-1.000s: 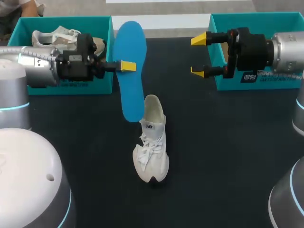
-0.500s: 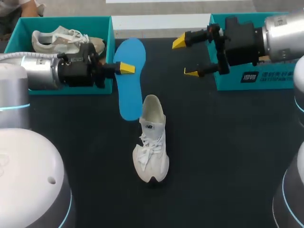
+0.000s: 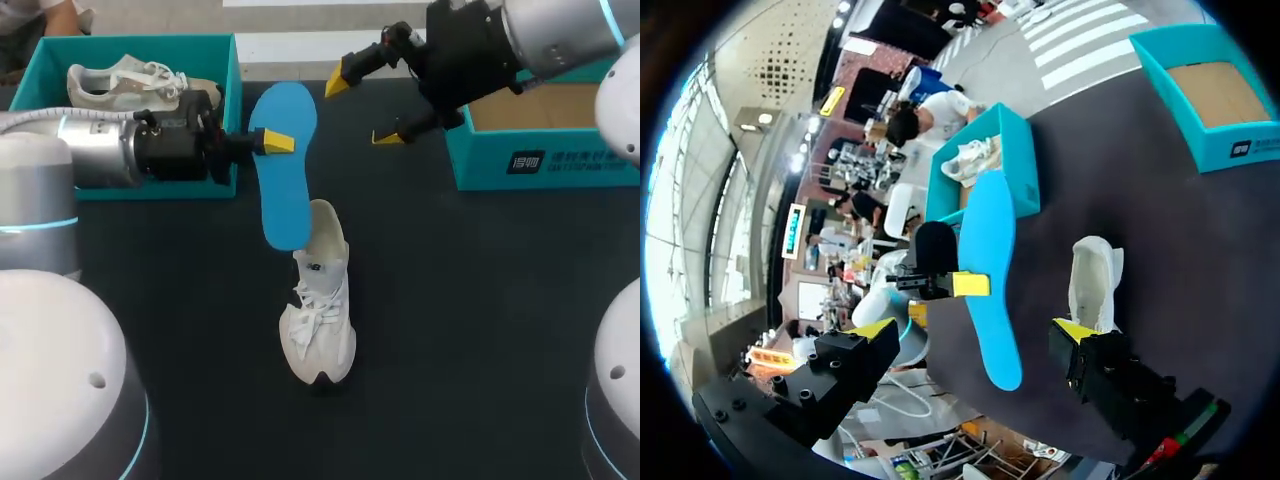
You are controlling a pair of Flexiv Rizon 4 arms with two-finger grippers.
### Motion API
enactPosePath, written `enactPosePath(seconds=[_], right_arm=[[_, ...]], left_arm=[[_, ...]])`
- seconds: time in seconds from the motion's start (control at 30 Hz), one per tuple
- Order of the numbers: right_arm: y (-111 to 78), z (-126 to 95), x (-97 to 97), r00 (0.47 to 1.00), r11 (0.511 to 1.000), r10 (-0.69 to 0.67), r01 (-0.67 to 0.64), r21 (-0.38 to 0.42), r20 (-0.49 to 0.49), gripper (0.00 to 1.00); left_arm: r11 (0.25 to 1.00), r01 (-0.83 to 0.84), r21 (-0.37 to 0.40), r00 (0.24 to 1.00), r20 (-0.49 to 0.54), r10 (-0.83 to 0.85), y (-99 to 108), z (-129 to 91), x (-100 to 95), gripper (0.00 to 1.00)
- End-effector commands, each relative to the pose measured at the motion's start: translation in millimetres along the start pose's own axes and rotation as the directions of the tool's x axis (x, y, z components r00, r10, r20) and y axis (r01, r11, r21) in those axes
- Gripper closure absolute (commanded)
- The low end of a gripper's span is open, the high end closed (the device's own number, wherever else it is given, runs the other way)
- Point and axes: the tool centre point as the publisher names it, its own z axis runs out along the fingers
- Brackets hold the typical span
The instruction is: Take the shoe out of the shoebox, open the shoe tongue, remove and reinsert the insole, then place the shoe into the shoebox
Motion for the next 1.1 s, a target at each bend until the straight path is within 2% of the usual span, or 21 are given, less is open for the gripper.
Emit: enactPosePath(seconds=[0.03,0.1,0.27,0.37,0.4,0.47,0.57,0.63,1.1], right_arm=[[2.0,3,2.9,0.995,1.0,0.001,-0.001,0.001,0.099,0.0],[2.0,3,2.9,0.995,1.0,0.001,-0.001,0.001,0.099,0.0],[5.7,17,11.8,0.927,0.992,-0.123,0.124,0.021,0.354,0.0],[5.1,24,16.4,0.868,0.978,-0.195,0.208,0.022,0.458,0.0],[4.4,28,18.6,0.833,0.969,-0.221,0.245,0.019,0.508,0.0],[4.6,31,20.0,0.79,0.964,-0.234,0.262,0.033,0.567,0.0],[5.9,36,21.7,0.743,0.971,-0.206,0.235,0.04,0.637,0.0],[7.4,38,21.8,0.688,0.977,-0.172,0.209,0.034,0.705,0.0],[7.4,38,21.8,0.688,0.977,-0.172,0.209,0.034,0.705,0.0]], left_arm=[[1.0,0.022,0.011,1.0,-0.019,-0.021,0,5,-4.4,1.0],[1.0,0.019,0.01,1.0,-0.025,-0.019,0,7,-3.7,1.0],[1.0,0.031,0.0,0.999,-0.027,-0.031,1,10,-2.0,1.0],[1.0,0.031,0.001,0.999,-0.026,-0.031,1,10,-2.1,1.0],[1.0,0.031,0.001,0.999,-0.026,-0.031,1,10,-2.1,1.0],[1.0,0.031,0.001,0.999,-0.026,-0.031,1,10,-2.1,1.0],[1.0,0.031,0.001,0.999,-0.026,-0.031,1,10,-2.1,1.0],[1.0,0.031,0.001,0.999,-0.026,-0.031,1,10,-2.1,1.0],[1.0,0.031,0.001,0.999,-0.026,-0.031,1,10,-2.1,1.0]])
